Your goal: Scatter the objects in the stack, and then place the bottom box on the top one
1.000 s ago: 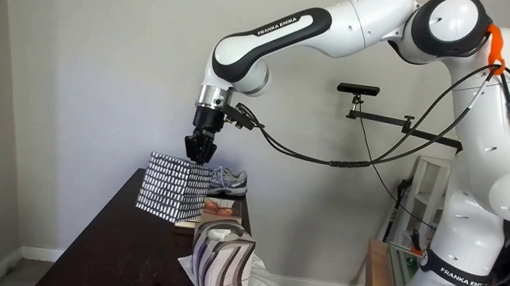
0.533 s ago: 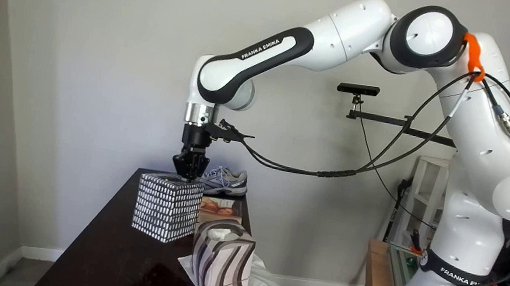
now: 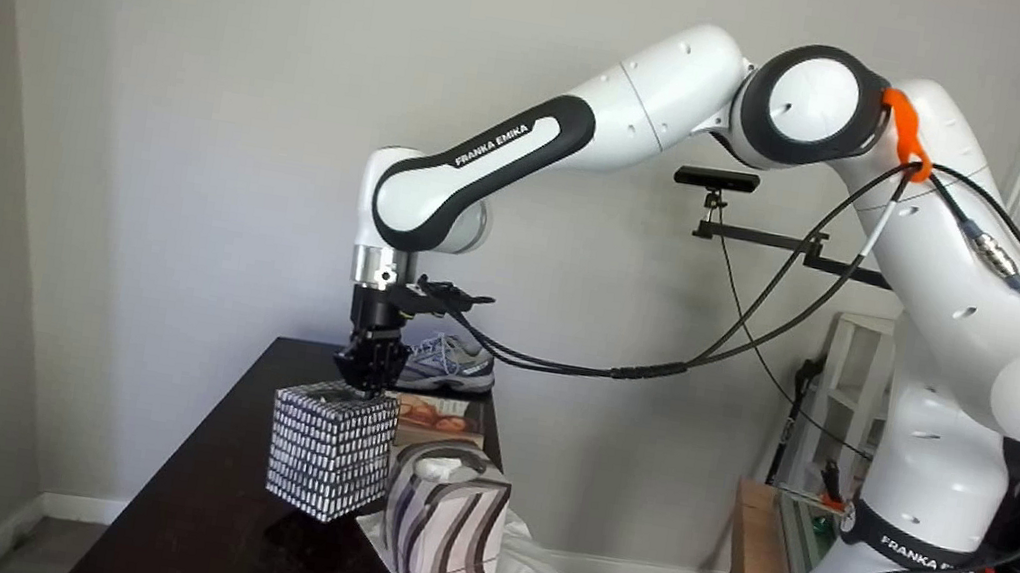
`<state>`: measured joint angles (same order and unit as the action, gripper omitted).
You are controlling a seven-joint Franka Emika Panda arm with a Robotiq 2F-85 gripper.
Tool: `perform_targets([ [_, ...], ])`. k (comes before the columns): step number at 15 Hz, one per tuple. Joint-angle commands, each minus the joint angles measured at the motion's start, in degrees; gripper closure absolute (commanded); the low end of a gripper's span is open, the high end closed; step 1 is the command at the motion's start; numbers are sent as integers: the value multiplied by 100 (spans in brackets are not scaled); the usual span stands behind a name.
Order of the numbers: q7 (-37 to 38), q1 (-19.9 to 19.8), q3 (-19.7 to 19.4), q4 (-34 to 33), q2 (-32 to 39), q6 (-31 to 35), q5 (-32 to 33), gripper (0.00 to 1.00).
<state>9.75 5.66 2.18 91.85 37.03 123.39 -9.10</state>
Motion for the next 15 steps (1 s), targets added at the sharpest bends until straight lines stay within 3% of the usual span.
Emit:
perform_targets([
  [1, 264, 109, -87, -336, 262, -60, 214, 68],
  [11, 69, 76, 67, 136, -392, 217, 74, 1],
  [15, -820, -134, 404, 725, -1005, 43, -150, 0],
])
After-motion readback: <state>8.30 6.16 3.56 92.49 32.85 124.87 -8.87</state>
